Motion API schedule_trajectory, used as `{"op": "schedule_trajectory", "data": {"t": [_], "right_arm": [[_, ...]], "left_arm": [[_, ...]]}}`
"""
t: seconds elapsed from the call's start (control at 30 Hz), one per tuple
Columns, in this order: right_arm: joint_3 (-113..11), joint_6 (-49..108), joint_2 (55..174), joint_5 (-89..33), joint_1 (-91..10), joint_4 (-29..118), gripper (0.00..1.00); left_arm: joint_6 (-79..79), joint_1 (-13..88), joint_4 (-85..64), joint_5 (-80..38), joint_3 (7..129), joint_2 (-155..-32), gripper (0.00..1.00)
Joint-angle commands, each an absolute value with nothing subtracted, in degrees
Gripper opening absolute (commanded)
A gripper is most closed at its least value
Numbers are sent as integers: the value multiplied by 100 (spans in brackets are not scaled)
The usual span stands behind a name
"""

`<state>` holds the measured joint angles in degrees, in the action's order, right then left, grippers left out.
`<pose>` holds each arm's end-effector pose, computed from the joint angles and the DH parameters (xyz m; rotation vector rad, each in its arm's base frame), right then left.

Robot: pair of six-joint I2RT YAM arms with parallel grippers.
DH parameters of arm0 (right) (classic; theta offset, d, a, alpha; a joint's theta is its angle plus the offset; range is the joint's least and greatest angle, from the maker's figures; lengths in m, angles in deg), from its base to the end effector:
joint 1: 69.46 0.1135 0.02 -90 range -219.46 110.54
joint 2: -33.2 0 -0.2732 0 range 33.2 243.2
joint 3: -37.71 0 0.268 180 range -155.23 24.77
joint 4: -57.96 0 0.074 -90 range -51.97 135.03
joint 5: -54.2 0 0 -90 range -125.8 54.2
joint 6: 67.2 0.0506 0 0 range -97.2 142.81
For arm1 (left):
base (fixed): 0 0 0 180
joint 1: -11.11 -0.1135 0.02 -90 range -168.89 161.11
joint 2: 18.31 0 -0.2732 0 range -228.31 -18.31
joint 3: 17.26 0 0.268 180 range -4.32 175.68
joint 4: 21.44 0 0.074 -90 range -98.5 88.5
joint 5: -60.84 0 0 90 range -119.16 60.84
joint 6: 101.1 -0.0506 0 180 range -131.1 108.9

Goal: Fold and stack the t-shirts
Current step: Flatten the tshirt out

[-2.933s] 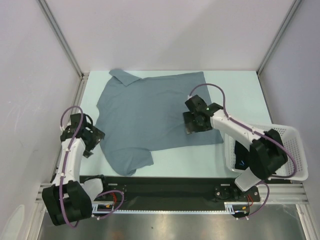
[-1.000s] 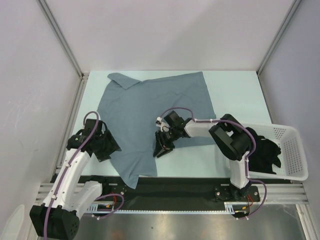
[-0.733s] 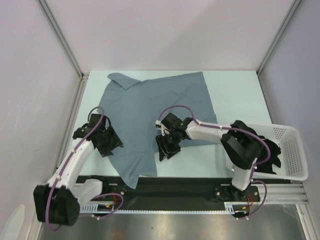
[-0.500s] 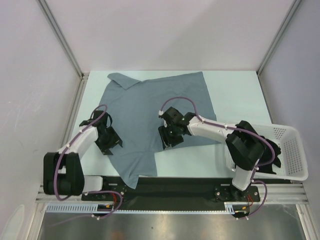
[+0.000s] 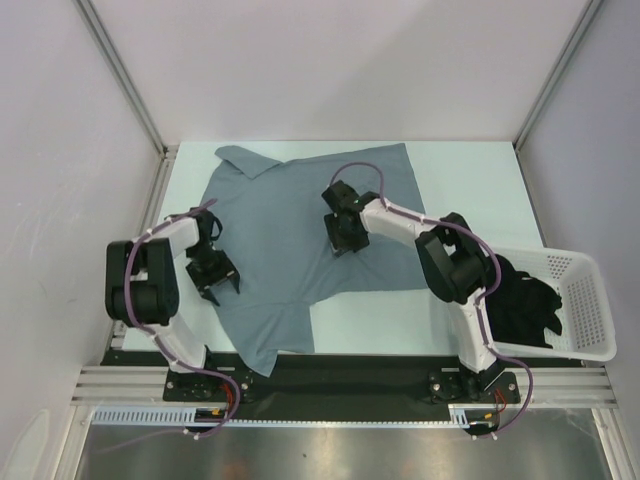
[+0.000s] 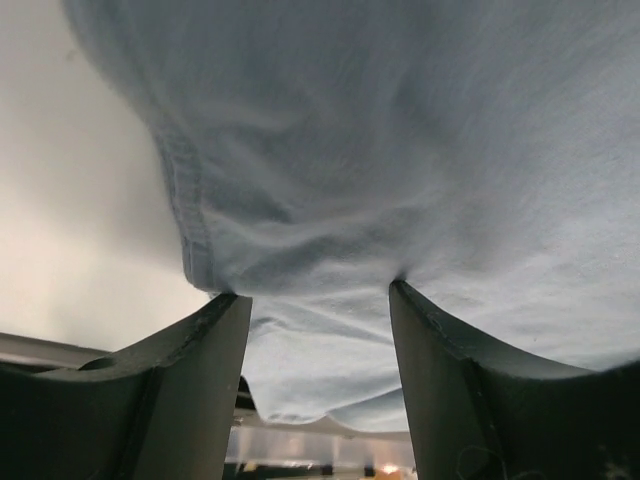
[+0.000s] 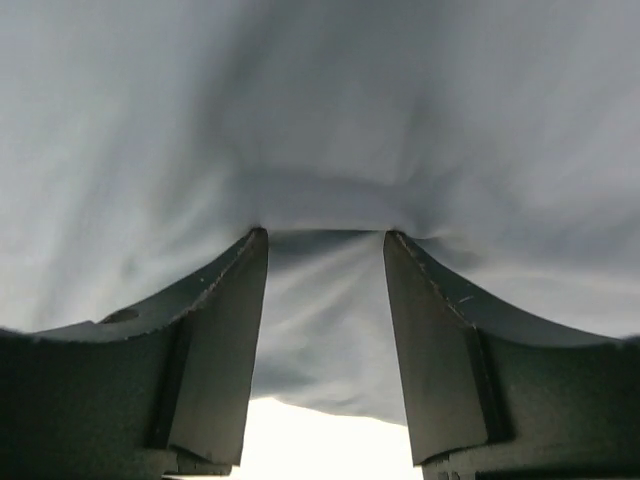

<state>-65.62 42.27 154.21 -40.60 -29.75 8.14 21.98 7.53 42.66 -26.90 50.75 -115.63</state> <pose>0.3594 0.2930 0.1513 -0.4614 2.7156 0.1702 0.2807 0.0156 0.1289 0.9684 -2.9173 0.0353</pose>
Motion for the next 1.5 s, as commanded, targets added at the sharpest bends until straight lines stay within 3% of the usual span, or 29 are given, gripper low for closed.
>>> {"op": "schedule_trajectory", "data": {"t": [0.0,0.17,0.3,0.4,0.57,0.6,0.7,0.9,1.0,1.47], "right_arm": [[-7093,3714,16168,-4871,-3430,496,56],[-7656,3494,16197,-5083,-3624,21,56],[-7552,3563,15495,-4821,-3396,-278,63],[-6931,3573,14643,-4364,-3053,-262,71],[-5874,3563,13516,-3224,-2359,380,72],[-5733,3659,13463,-3063,-2227,528,70],[-5433,4055,13515,-2501,-1990,1065,58],[-5372,4170,14191,-1709,-1664,1619,31],[-5397,4065,14411,-1699,-1427,1821,26],[-5653,4144,15308,-2174,-987,1893,27]], "left_arm": [[1791,619,3061,-3425,5691,-12200,63],[1509,706,3272,-3987,6177,-11931,65],[1552,1048,3640,-4330,5993,-10675,77],[1964,1558,3931,-4279,5484,-9428,79],[2869,2261,4054,-3551,4238,-7829,75],[2958,2314,4054,-3375,4096,-7729,68],[3335,2683,4177,-3048,3804,-7684,61],[4145,3641,4213,-3074,3620,-8113,61],[4391,3809,4378,-3188,3558,-8561,61],[5305,3800,4476,-2960,2566,-9195,65]]}}
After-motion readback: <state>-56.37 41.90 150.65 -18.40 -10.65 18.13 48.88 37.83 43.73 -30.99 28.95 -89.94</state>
